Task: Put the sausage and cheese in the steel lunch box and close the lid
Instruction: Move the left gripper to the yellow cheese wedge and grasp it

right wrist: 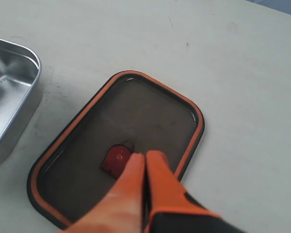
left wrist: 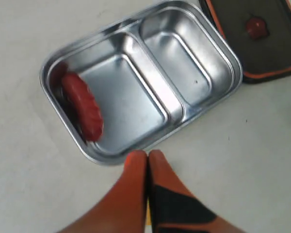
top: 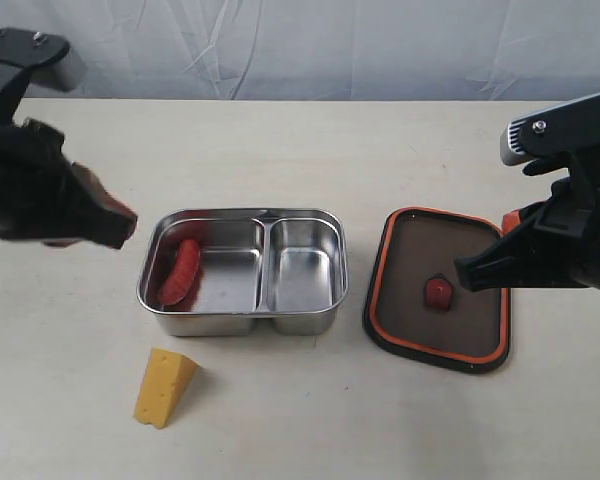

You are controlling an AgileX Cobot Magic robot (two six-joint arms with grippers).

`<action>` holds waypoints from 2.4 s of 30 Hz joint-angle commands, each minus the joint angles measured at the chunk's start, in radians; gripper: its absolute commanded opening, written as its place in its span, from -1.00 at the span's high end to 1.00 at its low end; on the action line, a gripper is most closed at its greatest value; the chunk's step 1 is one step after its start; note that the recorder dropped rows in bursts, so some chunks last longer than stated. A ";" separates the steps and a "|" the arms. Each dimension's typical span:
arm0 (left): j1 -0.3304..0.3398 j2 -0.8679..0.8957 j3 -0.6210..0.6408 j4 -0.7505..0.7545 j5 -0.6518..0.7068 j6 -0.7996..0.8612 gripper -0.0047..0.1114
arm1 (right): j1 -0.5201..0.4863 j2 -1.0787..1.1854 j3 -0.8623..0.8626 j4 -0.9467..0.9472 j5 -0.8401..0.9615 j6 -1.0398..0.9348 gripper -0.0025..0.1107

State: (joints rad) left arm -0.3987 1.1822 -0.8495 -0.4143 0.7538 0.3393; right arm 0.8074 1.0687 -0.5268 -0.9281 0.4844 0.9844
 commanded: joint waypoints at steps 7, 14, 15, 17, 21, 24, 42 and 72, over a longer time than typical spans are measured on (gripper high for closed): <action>-0.003 -0.083 0.236 -0.102 0.002 -0.050 0.92 | 0.003 -0.006 -0.003 -0.004 0.005 0.001 0.96; -0.003 -0.083 0.309 -0.120 -0.111 -0.042 0.78 | 0.003 -0.006 -0.003 -0.004 0.005 0.001 0.96; -0.003 -0.083 0.314 -0.126 -0.117 -0.042 0.72 | 0.003 -0.006 -0.003 -0.004 0.005 0.001 0.96; -0.003 -0.083 0.323 -0.144 -0.130 -0.042 0.53 | 0.003 -0.006 -0.003 -0.004 0.005 0.001 0.96; -0.003 -0.076 0.325 -0.148 -0.152 -0.042 0.17 | 0.003 -0.006 -0.003 -0.004 0.006 0.003 0.96; -0.003 -0.052 0.325 -0.143 -0.149 0.007 0.08 | 0.003 -0.006 -0.003 -0.004 0.006 0.003 0.96; -0.035 0.147 0.325 -0.306 -0.118 0.246 0.07 | 0.003 -0.006 -0.003 -0.004 0.006 0.003 0.96; -0.064 0.241 0.325 -0.313 -0.279 0.315 -0.17 | 0.003 -0.006 -0.003 -0.004 0.010 0.002 0.96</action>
State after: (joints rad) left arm -0.4577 1.3862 -0.5274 -0.7274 0.4893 0.6600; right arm 0.8074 1.0687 -0.5268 -0.9297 0.4867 0.9862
